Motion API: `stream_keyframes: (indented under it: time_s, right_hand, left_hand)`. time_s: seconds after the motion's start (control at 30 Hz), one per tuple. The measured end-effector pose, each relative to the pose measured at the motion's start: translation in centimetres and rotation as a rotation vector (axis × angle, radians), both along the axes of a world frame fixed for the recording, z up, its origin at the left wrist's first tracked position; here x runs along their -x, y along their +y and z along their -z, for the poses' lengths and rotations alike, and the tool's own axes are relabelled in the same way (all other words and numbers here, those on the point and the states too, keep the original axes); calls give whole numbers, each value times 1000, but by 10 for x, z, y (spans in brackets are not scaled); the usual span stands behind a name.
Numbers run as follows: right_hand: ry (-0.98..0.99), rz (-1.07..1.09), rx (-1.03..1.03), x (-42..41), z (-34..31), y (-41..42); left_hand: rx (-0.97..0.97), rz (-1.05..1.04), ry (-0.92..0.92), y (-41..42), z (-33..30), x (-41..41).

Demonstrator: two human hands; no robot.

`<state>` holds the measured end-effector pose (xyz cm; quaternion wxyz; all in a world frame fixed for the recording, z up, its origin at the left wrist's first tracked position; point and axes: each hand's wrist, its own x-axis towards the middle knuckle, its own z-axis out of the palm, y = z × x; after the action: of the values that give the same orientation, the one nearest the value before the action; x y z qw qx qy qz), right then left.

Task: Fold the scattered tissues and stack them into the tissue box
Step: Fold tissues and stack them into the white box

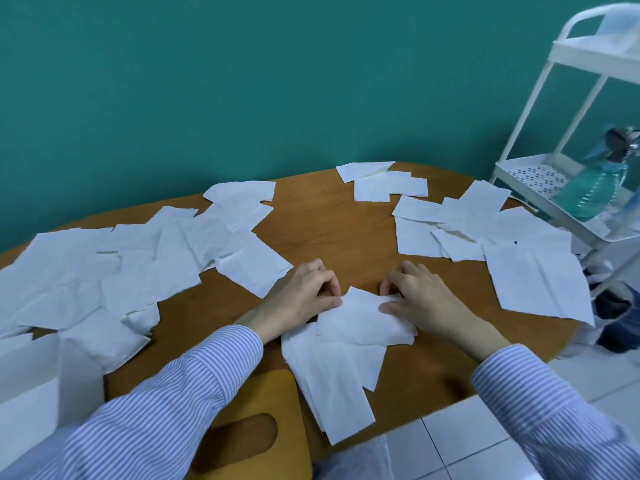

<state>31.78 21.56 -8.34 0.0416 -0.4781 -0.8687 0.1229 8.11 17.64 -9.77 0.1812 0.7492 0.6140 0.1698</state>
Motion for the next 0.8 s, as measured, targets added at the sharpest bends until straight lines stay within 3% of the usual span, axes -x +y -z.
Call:
stream_keyframes:
  time_s: [0.37, 0.8]
  right_hand:
    - [228, -6, 142, -10, -14, 1]
    - [222, 2, 183, -13, -37, -2]
  left_hand:
    - [47, 72, -227, 2, -10, 1]
    - [-25, 85, -148, 0, -30, -6]
